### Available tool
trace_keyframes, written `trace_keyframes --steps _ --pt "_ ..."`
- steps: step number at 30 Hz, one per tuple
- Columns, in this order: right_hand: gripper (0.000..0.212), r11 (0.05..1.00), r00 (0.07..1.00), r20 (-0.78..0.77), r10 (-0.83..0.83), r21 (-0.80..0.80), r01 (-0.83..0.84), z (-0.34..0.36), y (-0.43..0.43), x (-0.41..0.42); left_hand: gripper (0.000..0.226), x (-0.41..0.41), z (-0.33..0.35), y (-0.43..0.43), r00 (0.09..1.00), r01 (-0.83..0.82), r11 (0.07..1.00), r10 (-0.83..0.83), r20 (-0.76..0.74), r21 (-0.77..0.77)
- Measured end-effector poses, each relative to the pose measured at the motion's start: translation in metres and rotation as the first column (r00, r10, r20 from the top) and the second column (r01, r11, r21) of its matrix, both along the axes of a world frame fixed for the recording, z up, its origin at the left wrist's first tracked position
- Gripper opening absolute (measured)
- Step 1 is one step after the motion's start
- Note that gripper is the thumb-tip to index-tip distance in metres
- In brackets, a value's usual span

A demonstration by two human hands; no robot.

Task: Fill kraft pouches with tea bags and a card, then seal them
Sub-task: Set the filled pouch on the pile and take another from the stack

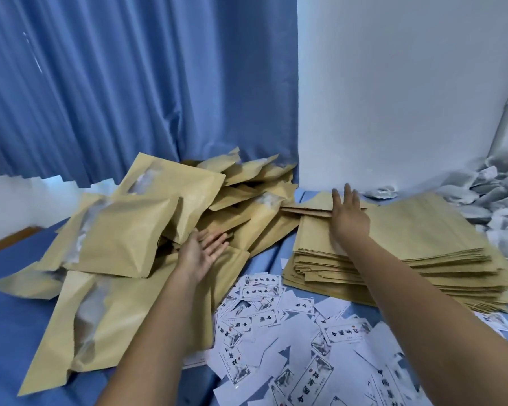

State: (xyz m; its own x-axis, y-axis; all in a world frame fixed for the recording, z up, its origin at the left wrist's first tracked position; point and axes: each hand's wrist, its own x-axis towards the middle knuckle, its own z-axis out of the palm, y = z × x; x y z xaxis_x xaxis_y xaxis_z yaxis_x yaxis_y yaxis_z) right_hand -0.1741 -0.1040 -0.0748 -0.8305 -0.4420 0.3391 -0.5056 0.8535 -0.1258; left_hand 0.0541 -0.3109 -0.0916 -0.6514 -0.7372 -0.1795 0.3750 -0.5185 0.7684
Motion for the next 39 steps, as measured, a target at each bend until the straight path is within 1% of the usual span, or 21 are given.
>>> trace_keyframes --steps 3,4,6,7,8,11,14,16,17,19,21,23,25,26,28,30,31,33,35,37,39 --pt "0.083 0.990 1.000 -0.022 -0.018 0.143 0.021 0.000 -0.003 -0.010 0.037 -0.004 -0.008 -0.002 0.996 0.057 0.998 -0.055 0.070 -0.039" --pt "0.076 0.983 1.000 -0.024 -0.016 0.180 0.020 -0.002 -0.004 -0.012 0.037 -0.004 -0.011 -0.001 0.994 0.081 0.995 -0.077 0.083 -0.056" --pt "0.043 0.967 0.996 -0.085 0.018 0.257 0.005 -0.005 -0.004 -0.013 0.033 -0.007 -0.015 0.004 0.984 0.146 0.984 -0.133 0.122 -0.103" --pt "0.032 0.965 0.993 -0.113 0.039 0.264 -0.008 -0.006 -0.003 -0.014 0.034 -0.009 -0.016 0.008 0.974 0.188 0.974 -0.169 0.151 -0.126" --pt "0.027 0.967 0.989 -0.136 0.058 0.255 -0.022 -0.008 -0.002 -0.013 0.037 -0.012 -0.017 0.014 0.961 0.237 0.961 -0.210 0.179 -0.143" --pt "0.021 0.972 0.964 -0.219 0.149 0.209 -0.103 -0.007 0.002 -0.001 0.049 -0.027 -0.013 0.036 0.919 0.365 0.922 -0.334 0.209 -0.128" --pt "0.010 0.925 0.857 -0.365 0.363 0.249 -0.286 -0.003 0.008 0.034 0.063 -0.048 -0.002 0.065 0.905 0.401 0.916 -0.397 0.156 0.004" --pt "0.017 0.869 0.746 -0.447 0.494 0.263 -0.419 -0.008 0.016 0.063 0.067 -0.060 0.004 0.083 0.908 0.394 0.918 -0.395 0.140 0.034" --pt "0.019 0.851 0.710 -0.470 0.525 0.279 -0.445 -0.010 0.022 0.075 0.064 -0.064 0.006 0.092 0.908 0.389 0.921 -0.387 0.163 0.017" --pt "0.020 0.827 0.671 -0.483 0.562 0.305 -0.473 -0.016 0.030 0.090 0.048 -0.071 0.005 0.101 0.912 0.353 0.934 -0.333 0.241 -0.046" --pt "0.019 0.816 0.659 -0.481 0.578 0.321 -0.481 -0.017 0.045 0.098 0.030 -0.076 0.004 0.116 0.916 0.281 0.954 -0.233 0.327 -0.108" --pt "0.016 0.796 0.638 -0.477 0.604 0.315 -0.517 -0.014 0.056 0.099 0.026 -0.080 0.001 0.126 0.893 0.165 0.933 -0.004 0.450 -0.319" --pt "0.010 0.790 0.679 -0.405 0.613 0.294 -0.538 -0.014 0.066 0.095 0.032 -0.083 0.001 0.131 0.843 0.108 0.840 0.206 0.498 -0.531" --pt "0.018 0.814 0.737 -0.345 0.581 0.271 -0.514 -0.014 0.071 0.088 0.035 -0.082 0.002 0.132 0.830 0.097 0.817 0.249 0.499 -0.569" --pt "0.042 0.887 0.861 -0.225 0.456 0.189 -0.421 -0.017 0.091 0.072 0.037 -0.078 0.004 0.131 0.828 0.051 0.816 0.288 0.481 -0.576" --pt "0.074 0.924 0.915 -0.150 0.375 0.140 -0.356 -0.025 0.117 0.057 0.036 -0.074 0.007 0.127 0.815 0.006 0.808 0.337 0.470 -0.589" --pt "0.086 0.919 0.916 -0.143 0.375 0.186 -0.347 -0.029 0.127 0.052 0.034 -0.073 0.008 0.124 0.807 -0.001 0.800 0.354 0.472 -0.600" --pt "0.098 0.879 0.887 -0.152 0.435 0.284 -0.383 -0.032 0.144 0.046 0.032 -0.073 0.010 0.114 0.813 -0.006 0.823 0.335 0.477 -0.568" --pt "0.101 0.821 0.841 -0.117 0.528 0.327 -0.469 -0.030 0.156 0.041 0.028 -0.073 0.010 0.106 0.825 0.032 0.852 0.273 0.495 -0.523" --pt "0.105 0.756 0.791 -0.073 0.608 0.356 -0.549 -0.027 0.165 0.033 0.021 -0.073 0.009 0.100 0.794 0.100 0.825 0.271 0.544 -0.556" --pt "0.108 0.741 0.779 -0.045 0.626 0.348 -0.575 -0.025 0.169 0.025 0.021 -0.072 0.011 0.097 0.788 0.136 0.796 0.274 0.552 -0.589"
